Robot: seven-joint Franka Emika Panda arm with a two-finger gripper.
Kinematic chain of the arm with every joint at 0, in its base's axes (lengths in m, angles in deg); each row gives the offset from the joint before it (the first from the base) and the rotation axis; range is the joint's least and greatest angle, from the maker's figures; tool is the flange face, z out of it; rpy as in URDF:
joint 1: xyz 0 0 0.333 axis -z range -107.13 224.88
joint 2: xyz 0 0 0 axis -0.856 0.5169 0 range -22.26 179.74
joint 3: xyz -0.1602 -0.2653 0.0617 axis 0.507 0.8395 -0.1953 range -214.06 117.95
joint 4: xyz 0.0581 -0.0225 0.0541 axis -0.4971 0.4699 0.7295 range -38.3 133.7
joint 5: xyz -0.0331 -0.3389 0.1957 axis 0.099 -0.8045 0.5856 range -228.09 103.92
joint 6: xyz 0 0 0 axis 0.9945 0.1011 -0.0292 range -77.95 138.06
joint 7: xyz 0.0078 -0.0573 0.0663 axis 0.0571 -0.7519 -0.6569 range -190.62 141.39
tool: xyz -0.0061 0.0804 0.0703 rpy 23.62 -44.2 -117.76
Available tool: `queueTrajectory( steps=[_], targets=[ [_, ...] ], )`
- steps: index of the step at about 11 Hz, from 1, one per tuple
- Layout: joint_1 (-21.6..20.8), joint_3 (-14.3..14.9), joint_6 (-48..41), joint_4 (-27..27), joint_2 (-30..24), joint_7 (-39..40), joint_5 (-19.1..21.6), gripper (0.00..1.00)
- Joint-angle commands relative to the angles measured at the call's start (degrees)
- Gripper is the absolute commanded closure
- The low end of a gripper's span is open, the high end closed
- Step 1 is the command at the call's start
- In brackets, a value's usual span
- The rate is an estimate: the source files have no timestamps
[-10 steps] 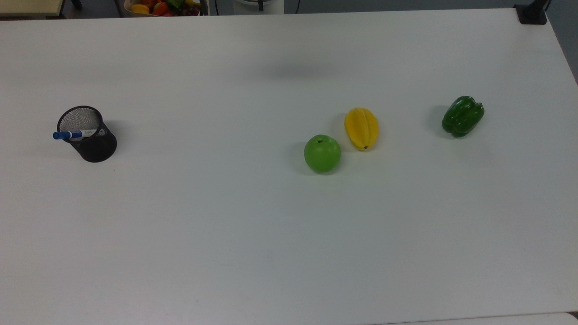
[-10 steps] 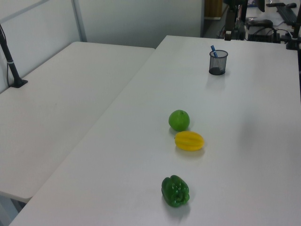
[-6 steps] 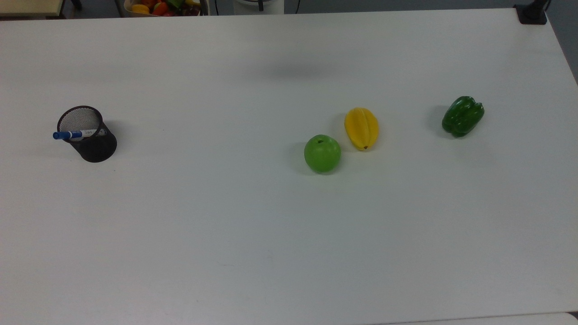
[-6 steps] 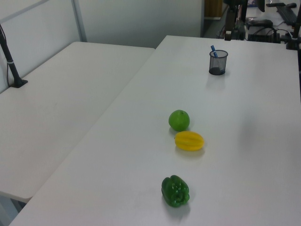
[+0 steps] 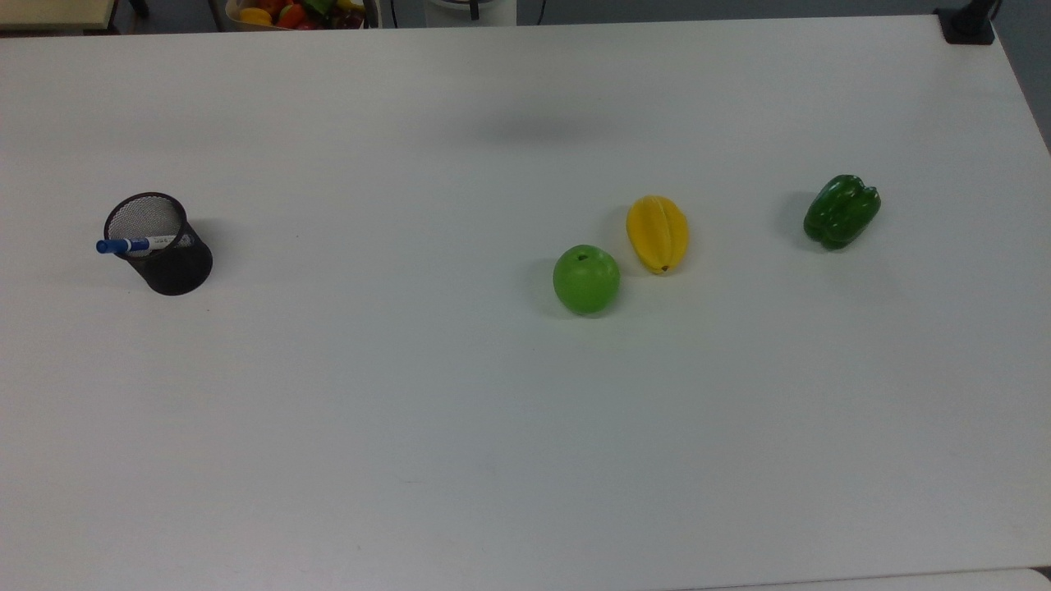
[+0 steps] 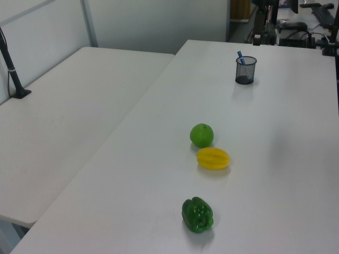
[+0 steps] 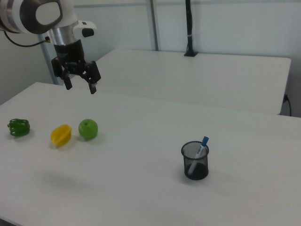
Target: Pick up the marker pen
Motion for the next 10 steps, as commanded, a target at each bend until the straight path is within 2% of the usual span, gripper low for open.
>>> queueTrajectory(
  steps=[1, 7, 10],
  targets=[
    [-1.02, 1.79, 1.2, 2.32, -2.59, 0.45, -0.41, 0.0],
    [-0.5, 2.75, 3.38, 2.14, -3.03, 0.1, -0.58, 0.0],
    [-0.32, 5.91, 9.78, 2.05, -2.86, -1.66, -0.93, 0.0]
  ],
)
